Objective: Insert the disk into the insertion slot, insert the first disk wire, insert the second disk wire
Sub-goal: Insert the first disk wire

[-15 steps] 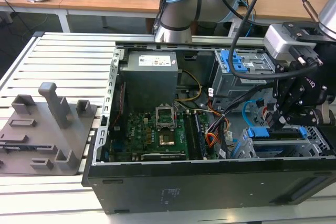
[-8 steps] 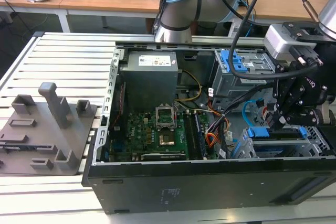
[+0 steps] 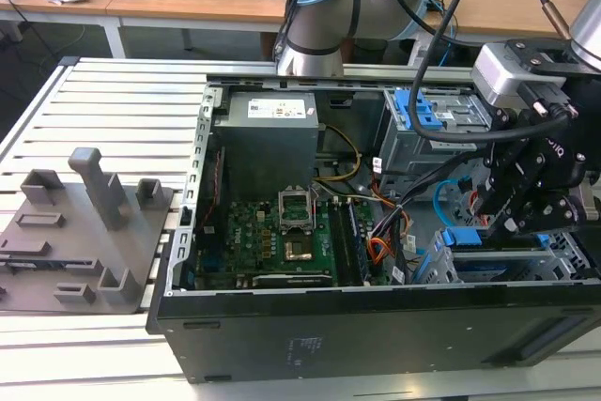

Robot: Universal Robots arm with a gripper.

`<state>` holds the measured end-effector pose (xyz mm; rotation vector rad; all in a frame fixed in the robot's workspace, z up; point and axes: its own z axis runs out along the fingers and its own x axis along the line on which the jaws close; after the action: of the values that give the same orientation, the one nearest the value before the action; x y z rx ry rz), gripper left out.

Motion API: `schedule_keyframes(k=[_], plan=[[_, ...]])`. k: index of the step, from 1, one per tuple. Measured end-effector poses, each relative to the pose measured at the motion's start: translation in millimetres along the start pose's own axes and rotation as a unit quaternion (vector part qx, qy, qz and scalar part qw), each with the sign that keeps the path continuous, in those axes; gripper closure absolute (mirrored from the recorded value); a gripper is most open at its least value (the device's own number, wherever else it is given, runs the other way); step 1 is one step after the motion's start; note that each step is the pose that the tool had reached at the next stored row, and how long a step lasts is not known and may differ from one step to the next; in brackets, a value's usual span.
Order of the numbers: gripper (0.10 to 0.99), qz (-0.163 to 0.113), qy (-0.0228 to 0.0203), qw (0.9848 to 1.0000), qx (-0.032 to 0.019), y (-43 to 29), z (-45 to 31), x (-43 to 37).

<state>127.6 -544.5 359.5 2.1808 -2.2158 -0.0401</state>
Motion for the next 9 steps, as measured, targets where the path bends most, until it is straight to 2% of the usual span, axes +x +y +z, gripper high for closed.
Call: schedule_keyframes(k=[1,4,6,9], plan=[[0.725,0.000,0.0000,1.0000,0.0000,0.0,0.0,0.0],[0.725,0.000,0.0000,1.0000,0.0000,-1.3,-0.1,-0.1],[0.725,0.000,0.0001,1.0000,0.0000,-15.8,-0.6,-4.8],[0.725,0.000,0.0003,1.0000,0.0000,-20.7,-0.9,-6.9]])
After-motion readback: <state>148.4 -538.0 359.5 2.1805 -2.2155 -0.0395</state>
